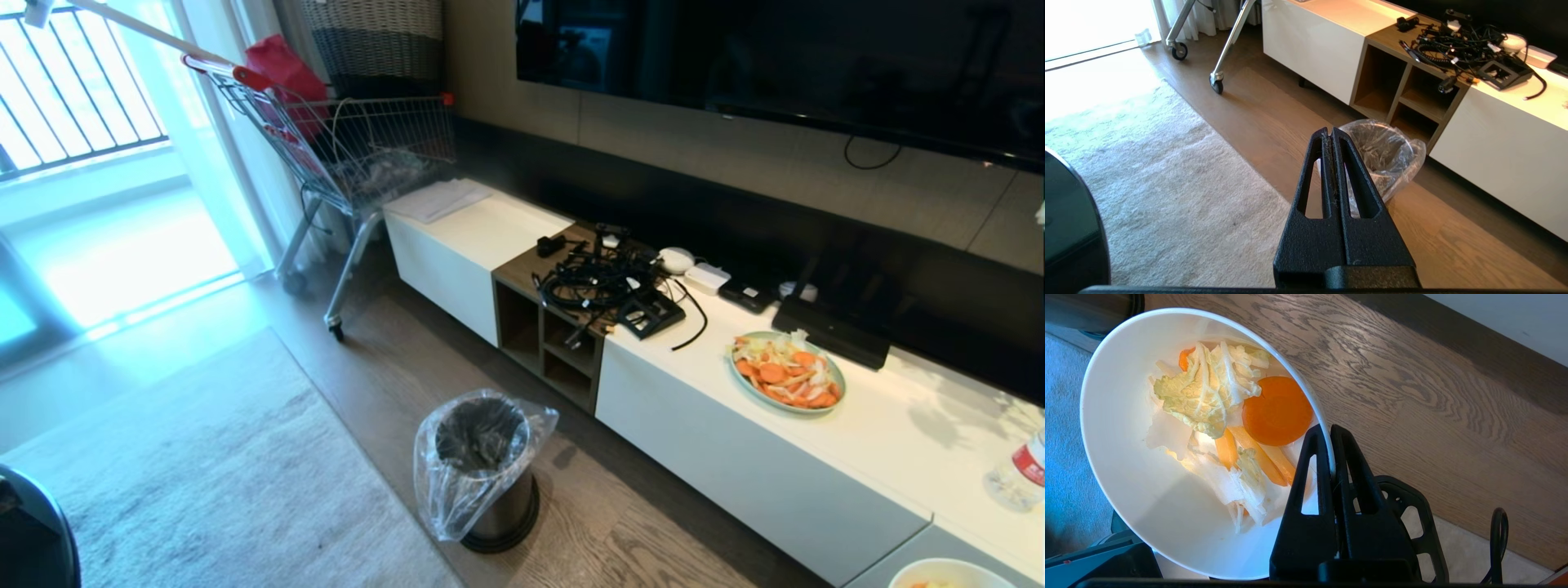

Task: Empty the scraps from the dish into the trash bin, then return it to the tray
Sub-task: Move the bowl over the trash can

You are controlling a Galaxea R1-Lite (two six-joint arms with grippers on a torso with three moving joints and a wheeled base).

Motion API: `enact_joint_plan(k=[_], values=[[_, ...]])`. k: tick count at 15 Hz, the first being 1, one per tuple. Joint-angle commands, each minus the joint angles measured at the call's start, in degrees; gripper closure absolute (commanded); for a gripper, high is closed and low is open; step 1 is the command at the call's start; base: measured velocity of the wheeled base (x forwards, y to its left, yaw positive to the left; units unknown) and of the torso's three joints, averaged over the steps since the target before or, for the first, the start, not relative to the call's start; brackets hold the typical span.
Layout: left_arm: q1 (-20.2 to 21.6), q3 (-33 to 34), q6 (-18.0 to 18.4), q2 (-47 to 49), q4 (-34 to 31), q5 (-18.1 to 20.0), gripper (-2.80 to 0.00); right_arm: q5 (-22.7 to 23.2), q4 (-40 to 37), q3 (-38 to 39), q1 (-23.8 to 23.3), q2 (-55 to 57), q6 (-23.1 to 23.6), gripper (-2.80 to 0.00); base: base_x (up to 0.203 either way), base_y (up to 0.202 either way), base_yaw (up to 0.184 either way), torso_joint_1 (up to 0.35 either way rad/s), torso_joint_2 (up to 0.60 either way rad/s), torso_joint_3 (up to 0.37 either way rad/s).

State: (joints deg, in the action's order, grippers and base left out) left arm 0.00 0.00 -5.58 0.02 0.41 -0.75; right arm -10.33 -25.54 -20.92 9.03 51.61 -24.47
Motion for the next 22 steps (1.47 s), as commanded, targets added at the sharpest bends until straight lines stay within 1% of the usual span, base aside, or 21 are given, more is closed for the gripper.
enact_joint_plan(k=[1, 4, 12, 14, 17, 22], values=[[0.0, 0.0, 0.0, 0.0, 0.0, 0.0, 0.0, 0.0, -0.1, 0.0, 0.0, -0.1, -0.1, 0.0, 0.188, 0.0, 0.004, 0.006, 0.0, -0.002], [0.0, 0.0, 0.0, 0.0, 0.0, 0.0, 0.0, 0.0, -0.3, 0.0, 0.0, -1.0, -0.1, 0.0, 0.137, 0.0, 0.004, 0.004, 0.0, 0.004], [0.0, 0.0, 0.0, 0.0, 0.0, 0.0, 0.0, -0.2, -0.7, 0.0, 0.0, -2.1, -0.1, 0.0, 0.0, 0.006, 0.0, 0.0, 0.0, 0.0], [0.0, 0.0, 0.0, 0.0, 0.0, 0.0, 0.0, -0.2, -0.7, 0.0, 0.0, -2.3, -0.1, 0.0, 0.001, 0.116, 0.001, 0.0, 0.01, 0.004], [0.0, 0.0, 0.0, 0.0, 0.0, 0.0, 0.0, -0.2, -1.6, 0.0, 0.0, -3.7, 0.9, 0.0, 0.0, 0.187, 0.001, 0.001, 0.0, 0.005], [0.0, 0.0, 0.0, 0.0, 0.0, 0.0, 0.0, -0.2, -2.4, -0.3, 0.0, -4.6, 1.1, 0.0, 0.0, 0.165, -0.002, 0.003, 0.0, 0.004]])
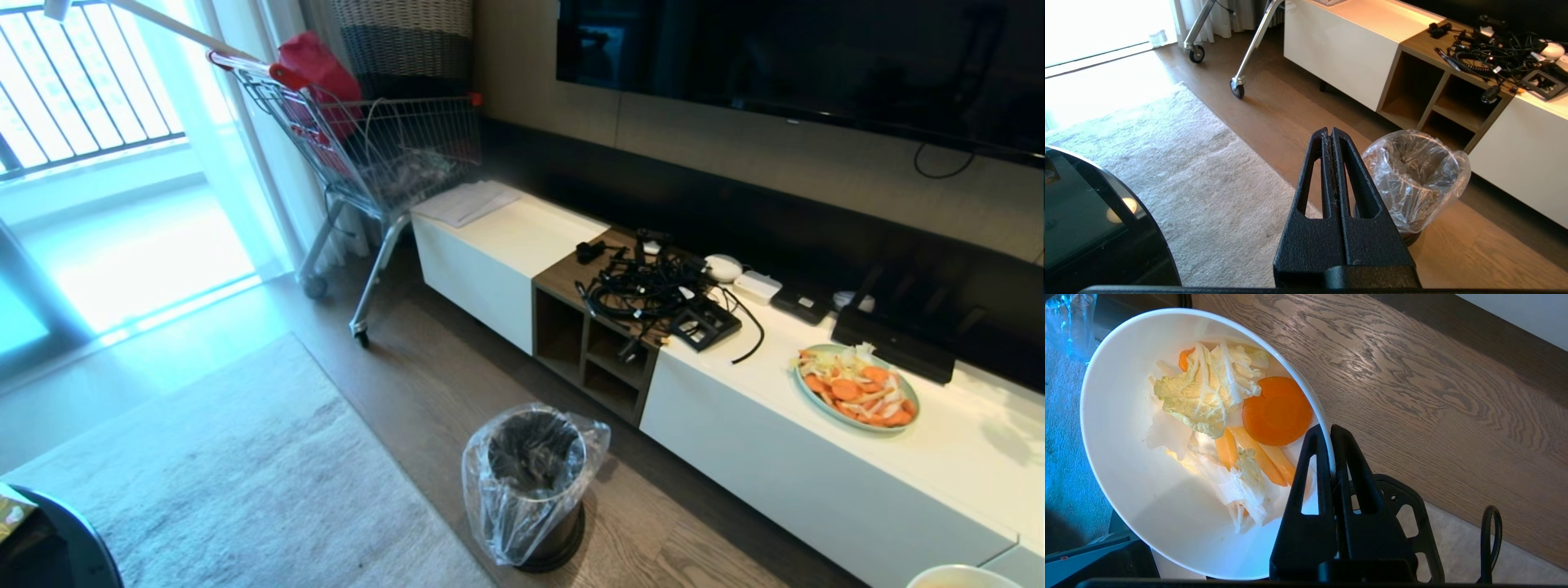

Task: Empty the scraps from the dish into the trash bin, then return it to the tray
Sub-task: Move the bowl over the trash can

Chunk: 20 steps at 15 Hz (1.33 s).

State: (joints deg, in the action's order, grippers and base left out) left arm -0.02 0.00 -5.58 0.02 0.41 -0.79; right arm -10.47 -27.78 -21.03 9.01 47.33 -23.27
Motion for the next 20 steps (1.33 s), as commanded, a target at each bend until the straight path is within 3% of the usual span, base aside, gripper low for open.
enact_joint_plan(k=[1, 5, 9, 16, 20], values=[[0.0, 0.0, 0.0, 0.0, 0.0, 0.0, 0.0, -0.1, -0.2, -0.2, 0.0, -0.3, -0.1, 0.0, 0.0, 0.055, 0.009, 0.0, 0.0, 0.002], [0.0, 0.0, 0.0, 0.0, 0.0, 0.0, 0.0, -0.1, -0.1, -0.5, 0.0, -0.3, 0.7, 0.0, 0.0, 0.0, 0.0, 0.0, 0.0, 0.0], [0.0, 0.0, 0.0, 0.0, 0.0, 0.0, 0.0, 0.3, 0.6, -0.5, 0.0, 0.0, 6.6, 0.0, 0.0, 0.0, 0.0, 0.001, 0.0, -0.015], [0.0, 0.0, 0.0, 0.0, 0.0, 0.0, 0.0, 4.6, 0.8, -4.3, 0.1, 1.7, 8.9, 0.0, 0.0, 0.0, 0.0, 0.004, 0.0, -0.177], [0.0, 0.0, 0.0, 0.0, 0.0, 0.0, 0.0, 4.8, 2.6, -6.9, 0.2, 4.0, 11.4, 0.0, 0.0, 0.0, 0.0, 0.004, 0.0, -0.201]])
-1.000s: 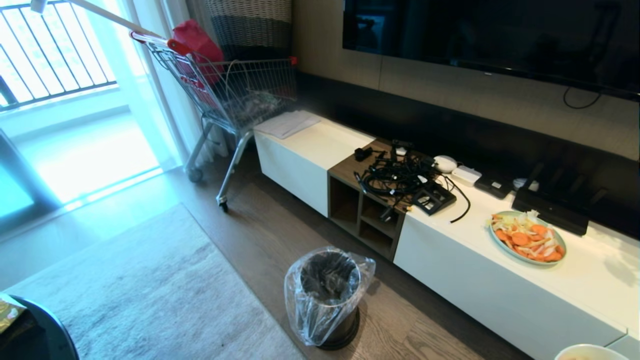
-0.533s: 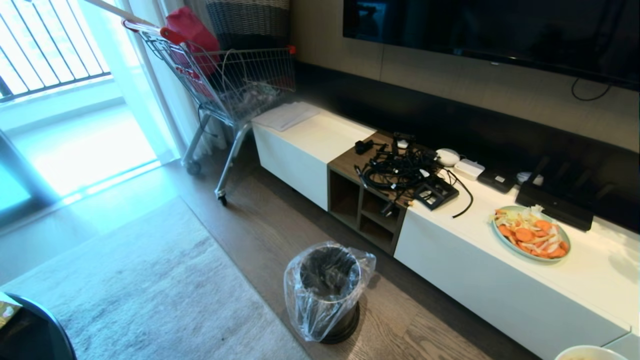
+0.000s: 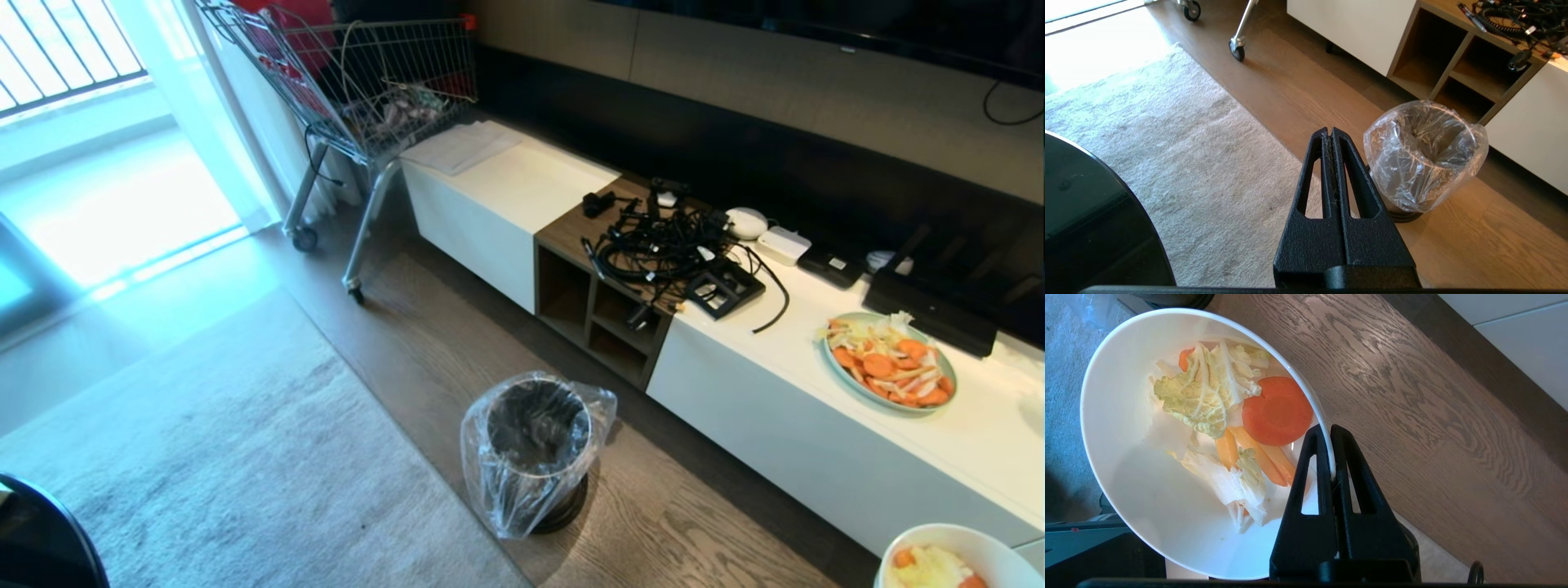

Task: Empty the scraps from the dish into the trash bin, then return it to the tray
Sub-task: Move the bowl over the trash can

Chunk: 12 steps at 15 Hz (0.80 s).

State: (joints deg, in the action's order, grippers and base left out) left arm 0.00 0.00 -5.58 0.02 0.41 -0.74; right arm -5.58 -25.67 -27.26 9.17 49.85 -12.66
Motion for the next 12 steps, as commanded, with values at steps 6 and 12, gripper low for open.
enact_joint_plan(k=[6, 12], values=[[0.0, 0.0, 0.0, 0.0, 0.0, 0.0, 0.0, 0.0, 5.9, -3.4, 3.9, 8.0, 3.3, 0.0, 0.0, 0.0, 0.0, 0.005, 0.0, -0.198], [0.0, 0.0, 0.0, 0.0, 0.0, 0.0, 0.0, -0.4, 10.2, -9.2, 10.6, 14.8, 3.3, 0.0, 0.0, 0.0, 0.0, 0.003, 0.0, -0.199]])
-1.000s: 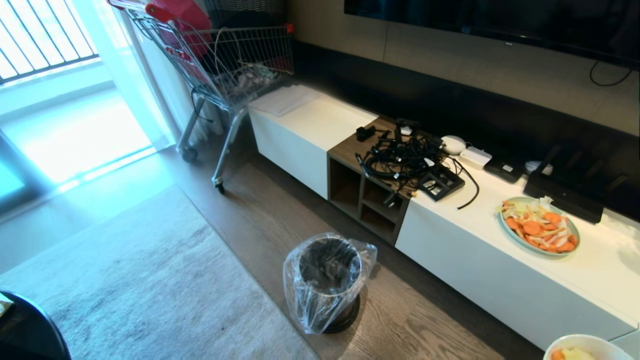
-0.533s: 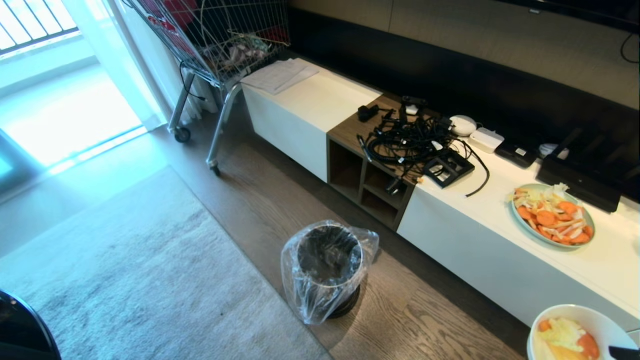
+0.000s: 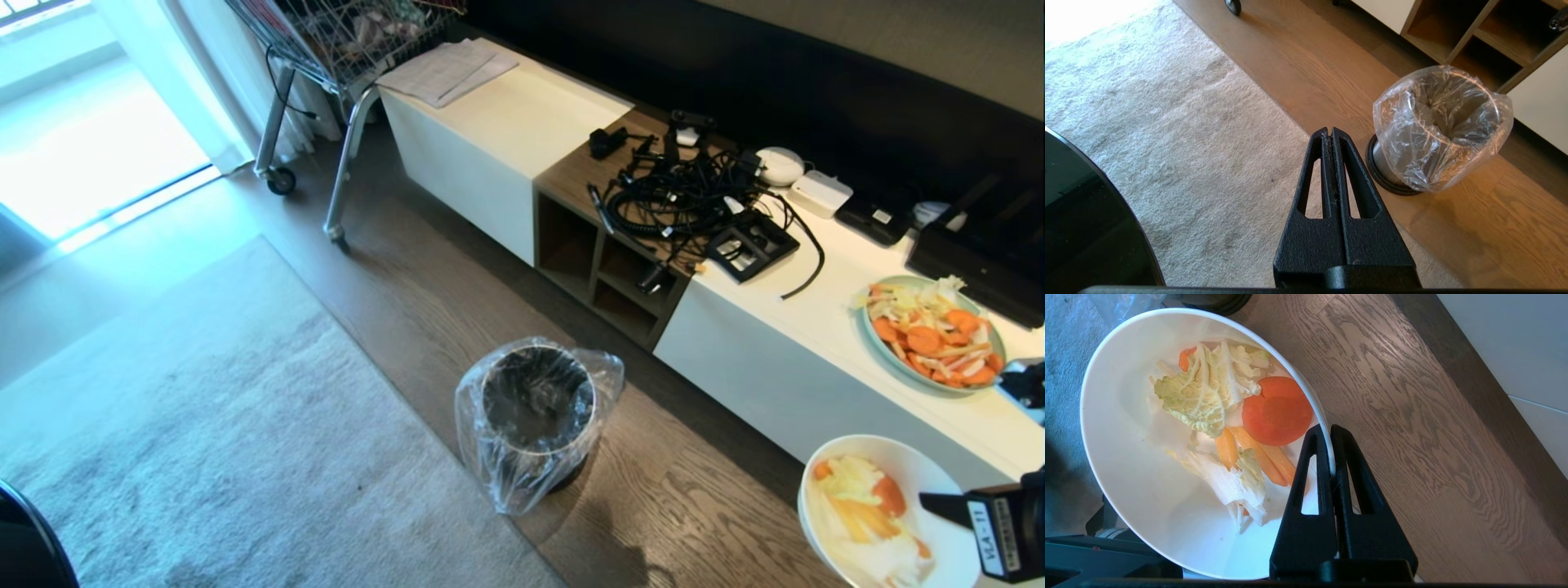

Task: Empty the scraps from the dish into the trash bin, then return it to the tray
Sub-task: Move the bowl over the trash can

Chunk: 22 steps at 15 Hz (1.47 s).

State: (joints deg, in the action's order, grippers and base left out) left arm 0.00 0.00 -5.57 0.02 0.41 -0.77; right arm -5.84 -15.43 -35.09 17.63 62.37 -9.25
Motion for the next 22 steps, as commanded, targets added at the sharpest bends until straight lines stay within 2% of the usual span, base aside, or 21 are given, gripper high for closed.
enact_joint_plan(k=[1, 10, 22], values=[[0.0, 0.0, -0.1, 0.0, 0.0, 0.0, 0.0, -0.1, 0.0, -2.1, 3.4, 2.9, -0.1, 0.0, 0.0, 0.0, 0.0, 0.0, 0.0, -0.193], [0.0, 0.0, -0.1, 0.0, 0.0, 0.0, 0.0, -1.3, 3.9, -9.1, 10.7, 11.1, -0.2, 0.0, 0.0, 0.0, 0.0, 0.001, 0.0, -0.198], [0.0, 0.0, -0.1, 0.0, 0.0, 0.0, 0.0, -3.5, 7.0, -16.1, 15.1, 17.1, -0.2, 0.0, 0.0, 0.0, 0.0, 0.002, 0.0, -0.197]])
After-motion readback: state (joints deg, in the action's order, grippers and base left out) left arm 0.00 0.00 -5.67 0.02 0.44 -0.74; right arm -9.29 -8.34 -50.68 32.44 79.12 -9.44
